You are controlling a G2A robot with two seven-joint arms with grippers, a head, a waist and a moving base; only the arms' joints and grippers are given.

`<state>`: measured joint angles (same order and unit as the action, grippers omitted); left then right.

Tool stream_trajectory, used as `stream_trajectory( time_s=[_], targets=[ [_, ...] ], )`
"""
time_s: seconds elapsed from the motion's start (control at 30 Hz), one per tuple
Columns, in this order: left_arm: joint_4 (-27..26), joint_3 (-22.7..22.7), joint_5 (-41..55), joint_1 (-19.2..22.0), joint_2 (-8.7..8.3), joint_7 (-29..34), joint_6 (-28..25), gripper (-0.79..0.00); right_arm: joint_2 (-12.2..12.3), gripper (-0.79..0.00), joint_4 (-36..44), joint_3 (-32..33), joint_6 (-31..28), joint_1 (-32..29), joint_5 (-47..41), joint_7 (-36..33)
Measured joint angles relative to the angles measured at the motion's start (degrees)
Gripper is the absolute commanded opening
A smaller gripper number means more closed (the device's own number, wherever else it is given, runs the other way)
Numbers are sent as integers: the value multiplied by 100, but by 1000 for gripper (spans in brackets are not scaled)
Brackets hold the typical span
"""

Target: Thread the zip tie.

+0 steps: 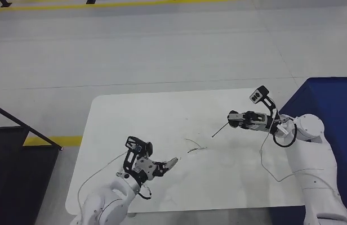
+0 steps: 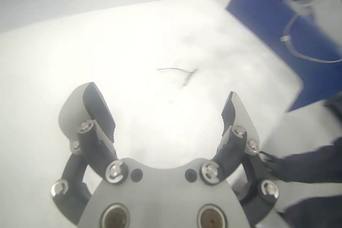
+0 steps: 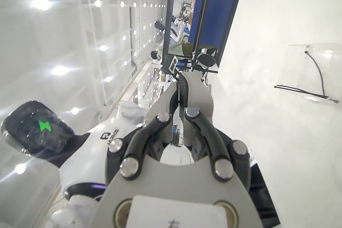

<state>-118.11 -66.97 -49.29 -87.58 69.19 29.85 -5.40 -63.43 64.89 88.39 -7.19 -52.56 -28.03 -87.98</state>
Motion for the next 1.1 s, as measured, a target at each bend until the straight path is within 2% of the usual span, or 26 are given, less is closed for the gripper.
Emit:
stream_trajectory(
  time_s=[0.07,0.13,0.2,0.27,0.4,0.47,0.53,0.57,0.67,0.77,0.83,0.93,1.07,1.1],
  targets=[
    [157,320,1020,468,105,445,366,0,41,-785,-48,-120,-31,79,-42,-13],
    [345,452,1947,816,163,672,643,0,52,-785,-52,-153,-34,90,-37,-4],
    [359,458,2620,841,166,681,657,0,51,-785,-50,-148,-33,87,-34,-2],
    [346,450,2685,791,163,665,630,0,50,-785,-47,-145,-33,85,-33,-1],
    [327,480,1982,755,183,626,627,0,75,-785,113,-111,-183,-61,109,357],
    [411,543,2249,662,263,384,641,0,81,-785,192,-141,-194,-138,74,423],
    [599,622,2962,770,325,59,631,0,84,-785,253,-176,-234,-190,29,427],
    [730,778,3619,848,374,-60,616,0,86,-785,279,-202,-283,-228,15,446],
    [1046,1123,5250,1095,514,-173,637,0,91,-785,326,-283,-357,-295,15,445],
    [1404,1285,6481,1418,619,-243,774,0,103,-785,384,-313,-427,-360,-40,432],
    [1566,1390,6677,1578,659,-323,808,-25,111,-785,443,-328,-469,-417,-90,386],
    [1735,1527,6555,1734,719,-489,801,-160,119,-785,545,-387,-487,-525,-152,350],
    [1886,1663,6167,1849,761,-786,708,-169,122,-785,691,-475,-535,-668,-258,364],
    [1900,1677,6184,1856,766,-757,694,-231,124,-785,703,-480,-543,-684,-273,394]
  ],
)
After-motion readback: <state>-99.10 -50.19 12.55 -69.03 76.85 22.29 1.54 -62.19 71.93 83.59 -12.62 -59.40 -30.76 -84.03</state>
